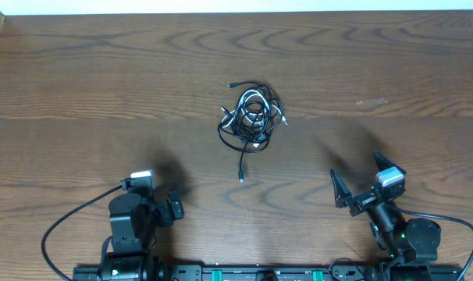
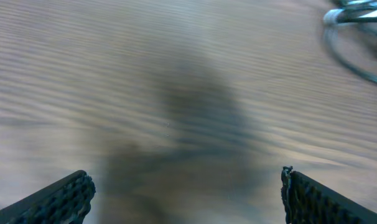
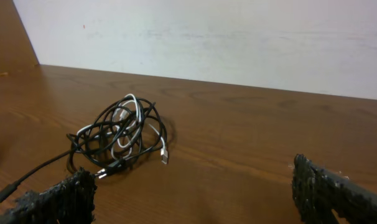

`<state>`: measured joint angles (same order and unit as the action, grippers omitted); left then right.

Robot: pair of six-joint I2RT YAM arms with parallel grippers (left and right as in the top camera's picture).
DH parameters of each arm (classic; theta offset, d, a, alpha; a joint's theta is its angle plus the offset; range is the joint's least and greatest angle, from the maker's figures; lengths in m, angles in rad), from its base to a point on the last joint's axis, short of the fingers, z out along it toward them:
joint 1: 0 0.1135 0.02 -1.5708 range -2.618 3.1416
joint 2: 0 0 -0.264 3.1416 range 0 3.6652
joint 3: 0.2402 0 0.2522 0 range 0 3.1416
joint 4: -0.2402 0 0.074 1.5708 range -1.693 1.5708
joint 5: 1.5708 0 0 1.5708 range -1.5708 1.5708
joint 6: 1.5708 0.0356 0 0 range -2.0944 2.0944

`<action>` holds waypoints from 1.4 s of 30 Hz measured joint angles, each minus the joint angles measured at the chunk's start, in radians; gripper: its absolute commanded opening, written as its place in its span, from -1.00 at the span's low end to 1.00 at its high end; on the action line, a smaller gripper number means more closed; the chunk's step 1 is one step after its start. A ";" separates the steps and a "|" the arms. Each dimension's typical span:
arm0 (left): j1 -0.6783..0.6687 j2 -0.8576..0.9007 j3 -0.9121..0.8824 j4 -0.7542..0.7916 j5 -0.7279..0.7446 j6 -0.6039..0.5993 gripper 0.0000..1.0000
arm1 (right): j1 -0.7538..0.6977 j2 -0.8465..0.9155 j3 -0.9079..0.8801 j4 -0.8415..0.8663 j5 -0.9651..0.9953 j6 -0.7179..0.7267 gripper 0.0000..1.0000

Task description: Untangle cables

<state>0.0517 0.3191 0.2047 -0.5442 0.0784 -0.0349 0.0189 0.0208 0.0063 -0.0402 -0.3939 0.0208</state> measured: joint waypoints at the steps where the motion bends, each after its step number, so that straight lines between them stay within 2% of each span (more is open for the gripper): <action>1: 0.000 0.000 0.000 0.000 -0.031 0.010 0.95 | 0.000 0.000 0.000 0.000 0.000 0.000 0.99; 6: 0.000 0.000 0.000 0.000 -0.132 0.041 0.95 | 0.000 0.000 0.000 0.000 0.000 0.000 0.98; 12: 0.000 0.000 0.000 0.010 -0.220 0.143 0.95 | 0.000 0.000 0.000 0.000 0.000 0.000 0.98; 20: 0.000 0.000 0.000 0.146 -0.251 0.240 0.95 | 0.000 0.000 0.000 0.000 0.000 0.000 0.99; 29: 0.000 0.000 0.000 0.271 -0.262 0.254 0.95 | 0.000 0.000 0.000 0.000 0.000 0.000 0.98; 39: 0.000 0.000 0.000 0.288 -0.264 0.253 0.96 | 0.000 0.000 0.000 0.000 0.000 0.000 0.99; 42: 0.000 0.000 0.000 0.298 -0.237 0.219 0.95 | 0.000 0.000 0.000 0.000 0.000 0.000 0.99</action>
<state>0.0517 0.3191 0.2047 -0.2466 -0.1589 0.1837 0.0189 0.0204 0.0063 -0.0406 -0.3939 0.0204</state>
